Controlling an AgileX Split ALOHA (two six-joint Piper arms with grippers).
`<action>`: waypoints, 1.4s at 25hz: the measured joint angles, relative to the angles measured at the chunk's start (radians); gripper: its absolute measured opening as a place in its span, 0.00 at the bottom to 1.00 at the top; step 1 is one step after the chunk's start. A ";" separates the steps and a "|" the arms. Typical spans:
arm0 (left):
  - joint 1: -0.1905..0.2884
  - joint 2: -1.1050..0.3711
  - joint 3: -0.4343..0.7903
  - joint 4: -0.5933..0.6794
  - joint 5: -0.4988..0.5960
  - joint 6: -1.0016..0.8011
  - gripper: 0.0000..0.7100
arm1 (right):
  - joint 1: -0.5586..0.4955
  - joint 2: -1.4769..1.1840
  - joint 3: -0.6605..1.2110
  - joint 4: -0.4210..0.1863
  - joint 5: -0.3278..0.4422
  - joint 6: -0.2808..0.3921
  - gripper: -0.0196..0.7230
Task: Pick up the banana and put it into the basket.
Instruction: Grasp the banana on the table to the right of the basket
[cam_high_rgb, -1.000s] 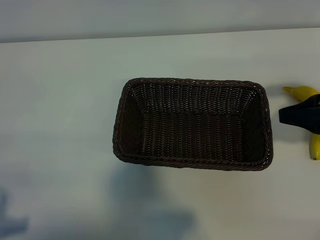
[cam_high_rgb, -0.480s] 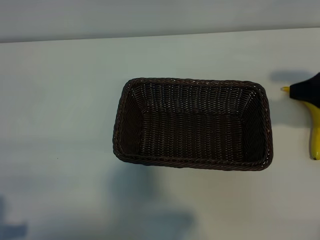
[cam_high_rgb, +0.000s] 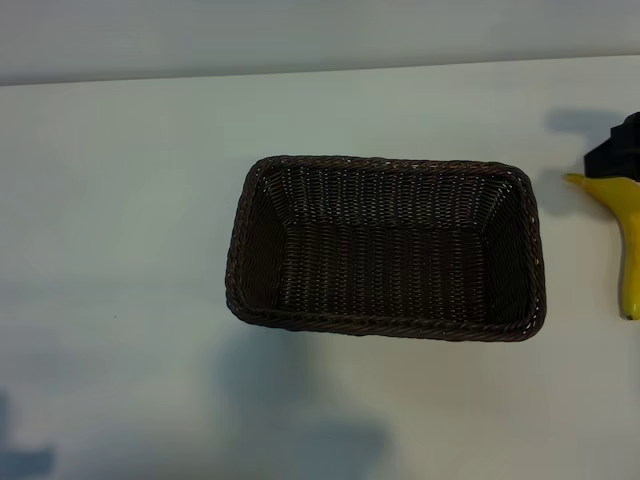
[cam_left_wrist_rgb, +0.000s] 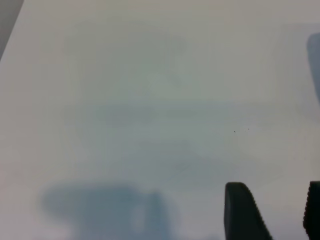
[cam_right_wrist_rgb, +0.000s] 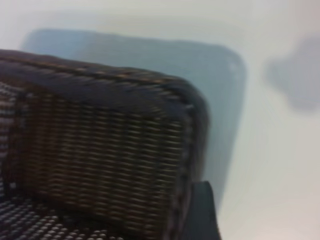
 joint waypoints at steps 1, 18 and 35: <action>0.000 0.000 0.000 0.000 0.000 0.000 0.50 | 0.000 0.020 -0.018 -0.037 0.000 0.049 0.81; 0.000 0.000 0.000 0.000 0.000 0.000 0.50 | 0.000 0.279 -0.158 -0.447 0.021 0.359 0.81; 0.000 0.000 0.000 0.000 -0.001 -0.004 0.50 | 0.000 0.402 -0.160 -0.455 -0.018 0.366 0.81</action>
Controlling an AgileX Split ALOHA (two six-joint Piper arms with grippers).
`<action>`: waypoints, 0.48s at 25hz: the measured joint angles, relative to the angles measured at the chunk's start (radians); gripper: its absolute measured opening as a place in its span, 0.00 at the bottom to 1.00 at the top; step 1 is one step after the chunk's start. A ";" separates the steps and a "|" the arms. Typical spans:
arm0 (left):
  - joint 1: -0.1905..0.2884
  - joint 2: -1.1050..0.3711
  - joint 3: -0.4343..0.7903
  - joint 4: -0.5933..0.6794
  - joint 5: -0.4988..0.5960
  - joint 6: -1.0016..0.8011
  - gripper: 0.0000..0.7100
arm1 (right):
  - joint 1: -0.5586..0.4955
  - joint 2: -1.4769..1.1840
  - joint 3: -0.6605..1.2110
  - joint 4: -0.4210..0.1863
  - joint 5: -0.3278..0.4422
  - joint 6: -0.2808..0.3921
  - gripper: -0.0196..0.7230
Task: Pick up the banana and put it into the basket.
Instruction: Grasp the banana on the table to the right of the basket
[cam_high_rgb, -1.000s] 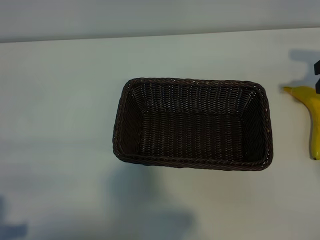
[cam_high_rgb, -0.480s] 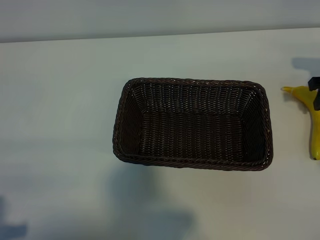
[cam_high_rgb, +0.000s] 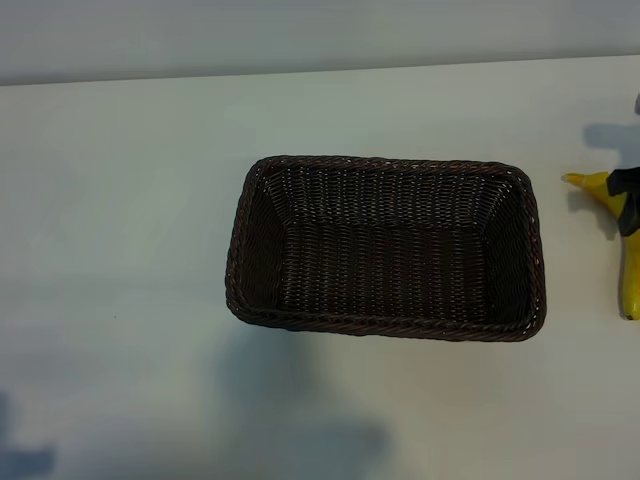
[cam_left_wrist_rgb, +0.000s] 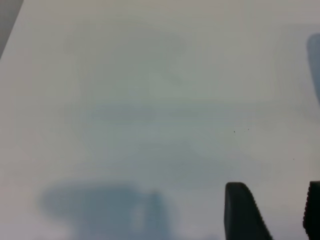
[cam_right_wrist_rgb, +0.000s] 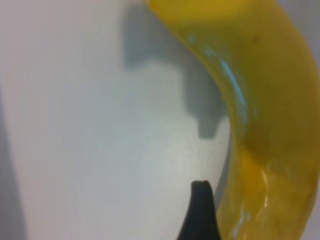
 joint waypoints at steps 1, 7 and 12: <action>0.000 0.000 0.000 0.000 0.000 0.000 0.50 | 0.000 0.008 0.000 0.000 -0.006 0.000 0.81; 0.000 0.000 0.000 0.000 0.000 0.001 0.50 | 0.000 0.042 0.000 0.000 -0.017 0.000 0.81; 0.000 0.000 0.000 0.000 0.000 0.001 0.50 | 0.000 0.062 0.000 0.001 -0.020 0.000 0.81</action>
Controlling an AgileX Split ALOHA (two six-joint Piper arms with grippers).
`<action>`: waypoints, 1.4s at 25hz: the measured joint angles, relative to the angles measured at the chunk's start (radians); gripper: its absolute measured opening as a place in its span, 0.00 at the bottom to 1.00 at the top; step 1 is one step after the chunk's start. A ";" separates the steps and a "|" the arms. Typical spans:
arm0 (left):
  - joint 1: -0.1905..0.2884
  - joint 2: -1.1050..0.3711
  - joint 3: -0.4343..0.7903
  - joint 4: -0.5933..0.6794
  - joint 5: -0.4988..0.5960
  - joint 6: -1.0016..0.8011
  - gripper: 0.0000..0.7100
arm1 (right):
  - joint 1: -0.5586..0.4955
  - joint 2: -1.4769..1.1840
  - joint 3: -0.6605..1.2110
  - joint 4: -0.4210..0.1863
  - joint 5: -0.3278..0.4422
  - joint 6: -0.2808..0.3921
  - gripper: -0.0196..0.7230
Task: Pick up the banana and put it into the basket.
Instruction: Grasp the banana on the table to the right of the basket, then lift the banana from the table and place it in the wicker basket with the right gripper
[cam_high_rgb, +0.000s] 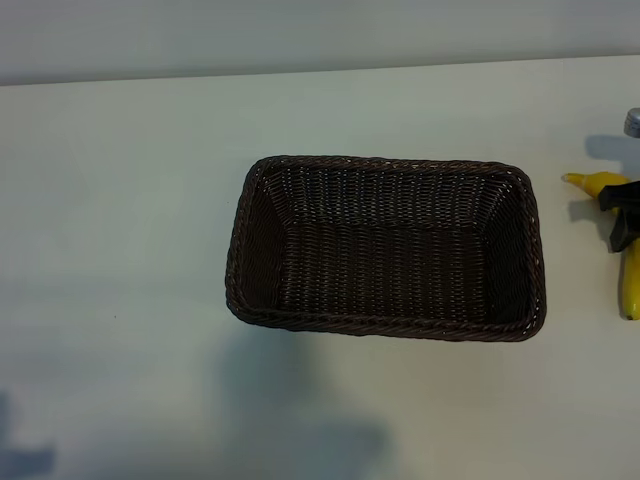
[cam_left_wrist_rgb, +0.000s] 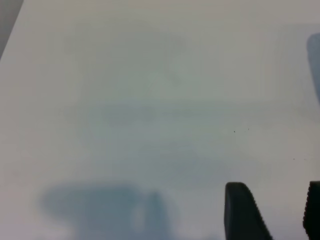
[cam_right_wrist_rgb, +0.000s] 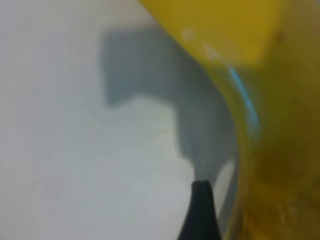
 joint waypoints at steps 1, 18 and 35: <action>0.000 0.000 0.000 0.000 0.000 0.000 0.50 | 0.000 0.000 -0.001 0.000 0.000 0.000 0.79; 0.000 0.000 0.000 0.000 0.000 0.001 0.50 | 0.000 -0.123 -0.031 -0.001 0.107 0.004 0.59; 0.000 0.000 0.002 0.000 0.000 0.004 0.50 | 0.091 -0.270 -0.176 0.006 0.380 0.035 0.59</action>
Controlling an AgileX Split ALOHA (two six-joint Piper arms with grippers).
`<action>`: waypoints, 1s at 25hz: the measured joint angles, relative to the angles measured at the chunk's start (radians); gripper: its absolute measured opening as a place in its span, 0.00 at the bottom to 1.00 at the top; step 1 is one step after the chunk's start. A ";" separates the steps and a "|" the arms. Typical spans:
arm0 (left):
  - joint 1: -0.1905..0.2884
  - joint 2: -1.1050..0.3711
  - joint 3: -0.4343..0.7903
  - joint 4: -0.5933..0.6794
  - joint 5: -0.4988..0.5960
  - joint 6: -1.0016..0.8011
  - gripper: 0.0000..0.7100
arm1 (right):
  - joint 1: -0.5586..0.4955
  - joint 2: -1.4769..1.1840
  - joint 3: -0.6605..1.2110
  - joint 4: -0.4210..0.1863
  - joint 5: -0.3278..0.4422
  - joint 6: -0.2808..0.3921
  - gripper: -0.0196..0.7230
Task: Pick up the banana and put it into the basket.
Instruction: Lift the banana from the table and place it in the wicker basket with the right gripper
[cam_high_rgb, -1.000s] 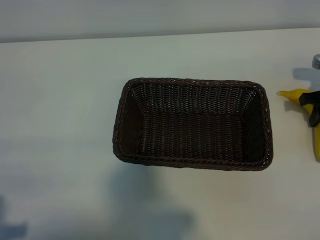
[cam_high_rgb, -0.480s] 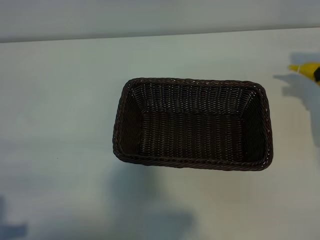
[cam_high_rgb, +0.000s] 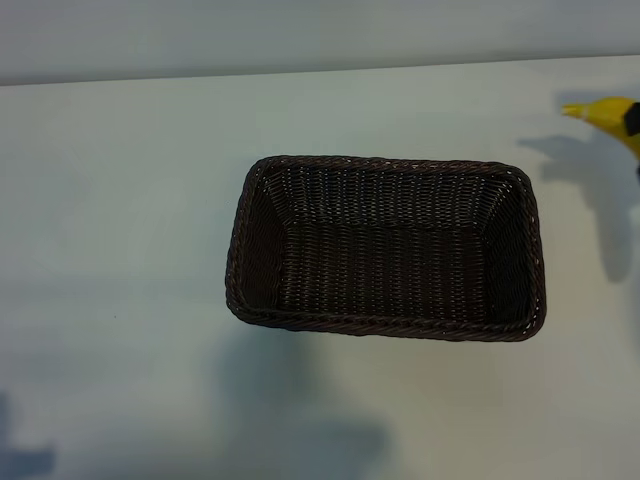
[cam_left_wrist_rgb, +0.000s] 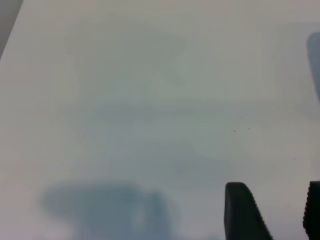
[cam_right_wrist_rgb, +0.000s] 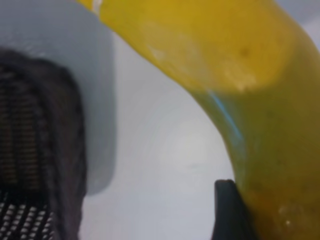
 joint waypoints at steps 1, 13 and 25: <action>0.000 0.000 0.000 0.000 0.000 0.000 0.50 | 0.028 0.000 0.000 -0.001 -0.004 0.002 0.59; 0.000 0.000 0.000 0.000 0.000 0.000 0.50 | 0.428 0.054 -0.101 -0.001 -0.088 0.036 0.59; 0.000 0.000 0.000 0.000 0.000 -0.001 0.50 | 0.569 0.154 -0.197 -0.097 -0.090 -0.198 0.59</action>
